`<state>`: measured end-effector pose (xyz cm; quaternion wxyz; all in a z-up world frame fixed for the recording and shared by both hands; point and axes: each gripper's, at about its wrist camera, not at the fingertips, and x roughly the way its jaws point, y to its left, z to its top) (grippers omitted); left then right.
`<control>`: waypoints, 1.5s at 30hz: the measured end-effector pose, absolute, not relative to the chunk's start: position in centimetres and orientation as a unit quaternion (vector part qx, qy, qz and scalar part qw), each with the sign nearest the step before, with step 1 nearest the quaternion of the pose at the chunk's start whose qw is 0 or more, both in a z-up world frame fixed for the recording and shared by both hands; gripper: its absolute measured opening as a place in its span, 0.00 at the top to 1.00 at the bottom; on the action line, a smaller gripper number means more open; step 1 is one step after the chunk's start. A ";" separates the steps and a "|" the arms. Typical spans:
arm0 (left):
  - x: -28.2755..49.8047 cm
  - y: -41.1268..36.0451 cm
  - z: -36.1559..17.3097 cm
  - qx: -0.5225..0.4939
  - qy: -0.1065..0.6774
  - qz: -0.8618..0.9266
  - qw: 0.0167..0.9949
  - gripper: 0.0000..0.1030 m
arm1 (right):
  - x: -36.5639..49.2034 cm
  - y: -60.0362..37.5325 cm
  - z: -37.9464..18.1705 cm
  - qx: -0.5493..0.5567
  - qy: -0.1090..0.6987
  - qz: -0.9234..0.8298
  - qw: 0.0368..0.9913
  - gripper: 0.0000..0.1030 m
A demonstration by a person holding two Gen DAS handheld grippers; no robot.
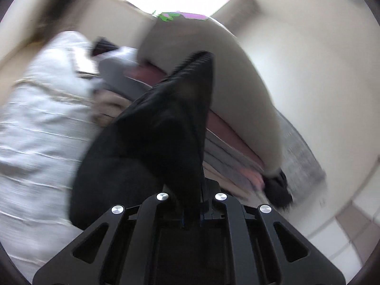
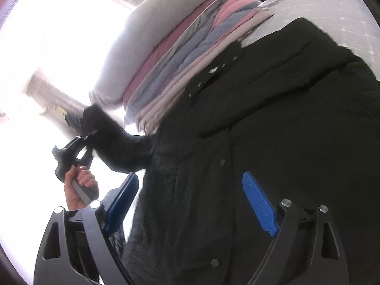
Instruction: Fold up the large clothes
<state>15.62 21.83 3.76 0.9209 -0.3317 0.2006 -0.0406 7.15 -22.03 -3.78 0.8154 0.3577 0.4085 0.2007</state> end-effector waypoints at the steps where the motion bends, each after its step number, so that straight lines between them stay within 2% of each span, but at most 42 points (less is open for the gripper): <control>1: 16.5 19.7 3.6 -0.322 0.209 -0.056 0.922 0.93 | 7.1 -22.6 -3.7 0.366 0.404 0.198 0.815 0.17; 4: 19.0 11.4 1.5 -0.275 0.254 -0.110 0.921 0.93 | 7.0 -24.8 -3.6 0.397 0.391 0.186 0.809 0.17; 7: 21.6 3.5 -3.6 -0.211 0.348 -0.146 0.902 0.89 | 7.0 -26.2 -4.1 0.424 0.388 0.180 0.798 0.17; 9: 23.2 -0.5 -7.9 -0.152 0.427 -0.140 0.881 0.69 | 7.0 -26.7 -4.4 0.442 0.391 0.182 0.787 0.17; 11: 23.7 -2.8 -10.6 -0.101 0.477 -0.123 0.865 0.65 | 7.1 -26.7 -4.5 0.450 0.391 0.188 0.781 0.17; 13: 22.8 -4.2 -10.8 -0.050 0.457 -0.118 0.880 0.53 | 7.1 -26.6 -4.2 0.456 0.389 0.197 0.776 0.17; 14: 22.4 -4.7 -10.4 -0.041 0.455 -0.131 0.880 0.44 | 7.1 -26.7 -4.2 0.459 0.388 0.200 0.774 0.17; 17: 21.0 -5.2 -8.3 -0.030 0.438 -0.157 0.885 0.42 | 6.9 -26.8 -4.0 0.465 0.384 0.201 0.772 0.17; 21: 18.9 -5.3 -4.6 -0.057 0.367 -0.208 0.905 0.22 | 6.4 -27.5 -3.8 0.475 0.380 0.196 0.769 0.17; 25: 19.9 -5.8 -5.4 -0.101 0.375 -0.241 0.889 0.20 | 6.5 -27.8 -3.5 0.474 0.380 0.190 0.771 0.17; 29: 22.6 -6.1 -11.1 -0.139 0.467 -0.221 0.845 0.21 | 6.3 -27.9 -3.8 0.470 0.389 0.186 0.770 0.17; 30: 22.6 -6.0 -11.8 -0.141 0.465 -0.221 0.846 0.21 | 6.4 -27.9 -3.9 0.468 0.392 0.184 0.770 0.17; 37: 18.3 -4.7 -7.6 -0.083 0.443 -0.214 0.867 0.20 | 6.5 -28.4 -4.3 0.457 0.405 0.166 0.775 0.17; 41: 13.2 1.5 -4.7 -0.082 0.437 -0.194 0.874 0.20 | 6.7 -28.1 -4.1 0.445 0.411 0.167 0.778 0.17; 45: 7.2 9.8 -4.0 -0.111 0.468 -0.154 0.863 0.19 | 6.6 -28.1 -3.4 0.433 0.415 0.169 0.782 0.17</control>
